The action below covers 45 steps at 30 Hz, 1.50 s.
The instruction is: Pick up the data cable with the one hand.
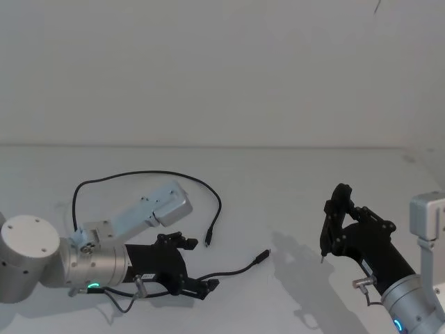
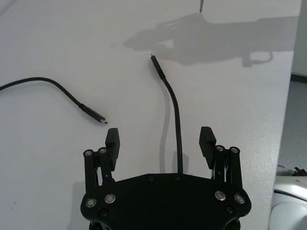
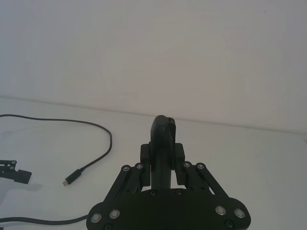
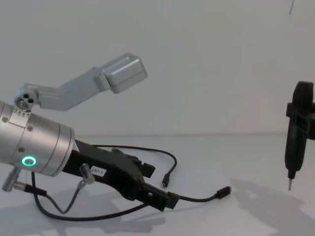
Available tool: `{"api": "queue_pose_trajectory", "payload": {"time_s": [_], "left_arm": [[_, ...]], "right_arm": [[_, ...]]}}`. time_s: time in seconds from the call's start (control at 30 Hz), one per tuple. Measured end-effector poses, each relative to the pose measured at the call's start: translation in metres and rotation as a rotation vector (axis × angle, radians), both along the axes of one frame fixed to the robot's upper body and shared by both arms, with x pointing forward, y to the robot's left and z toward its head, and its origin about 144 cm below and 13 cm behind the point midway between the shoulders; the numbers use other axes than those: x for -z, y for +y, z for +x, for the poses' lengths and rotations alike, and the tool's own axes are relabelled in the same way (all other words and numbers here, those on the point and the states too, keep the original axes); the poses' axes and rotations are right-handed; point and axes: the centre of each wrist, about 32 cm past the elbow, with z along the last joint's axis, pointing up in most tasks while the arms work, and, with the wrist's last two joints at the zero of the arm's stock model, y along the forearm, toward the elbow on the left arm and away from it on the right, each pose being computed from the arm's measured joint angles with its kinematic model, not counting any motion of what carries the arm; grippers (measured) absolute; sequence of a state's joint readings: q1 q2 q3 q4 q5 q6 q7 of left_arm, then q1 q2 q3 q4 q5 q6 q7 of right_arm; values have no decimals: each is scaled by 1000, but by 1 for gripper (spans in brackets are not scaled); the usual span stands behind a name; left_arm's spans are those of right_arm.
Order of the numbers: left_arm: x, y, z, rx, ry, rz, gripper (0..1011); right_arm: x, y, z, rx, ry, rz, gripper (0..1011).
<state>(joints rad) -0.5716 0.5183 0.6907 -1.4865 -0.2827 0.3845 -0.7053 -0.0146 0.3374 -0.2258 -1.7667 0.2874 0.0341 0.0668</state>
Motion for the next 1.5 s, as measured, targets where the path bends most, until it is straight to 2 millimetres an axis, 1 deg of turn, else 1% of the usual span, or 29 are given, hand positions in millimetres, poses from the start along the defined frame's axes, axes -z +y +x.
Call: {"api": "queue_pose_trajectory", "payload": {"time_s": [0.77, 0.9, 0.97, 1.03, 1.07, 1.1, 1.13, 1.23, 1.3, 1.33, 1.5], "left_arm": [[1, -12, 9, -9, 51, 22, 1002], [1, -14, 10, -8, 57, 20, 979], [1, -14, 10, -8, 58, 19, 926], [2, -15, 10, -7, 60, 19, 896], [1, -15, 10, -7, 60, 19, 850], [2, -15, 10, -6, 61, 19, 840], [2, -16, 10, -6, 62, 19, 781], [2, -16, 11, -6, 64, 18, 727], [1, -17, 11, -5, 64, 18, 657], [2, -17, 11, -5, 65, 17, 606], [2, -17, 11, -5, 67, 17, 462]], "right_arm": [[0, 0, 0, 0, 0, 0, 279], [0, 0, 0, 0, 0, 0, 279], [0, 0, 0, 0, 0, 0, 279], [0, 0, 0, 0, 0, 0, 279], [0, 0, 0, 0, 0, 0, 279], [0, 0, 0, 0, 0, 0, 279], [0, 0, 0, 0, 0, 0, 279], [0, 0, 0, 0, 0, 0, 279], [0, 0, 0, 0, 0, 0, 279], [0, 0, 0, 0, 0, 0, 279], [0, 0, 0, 0, 0, 0, 279]]}}
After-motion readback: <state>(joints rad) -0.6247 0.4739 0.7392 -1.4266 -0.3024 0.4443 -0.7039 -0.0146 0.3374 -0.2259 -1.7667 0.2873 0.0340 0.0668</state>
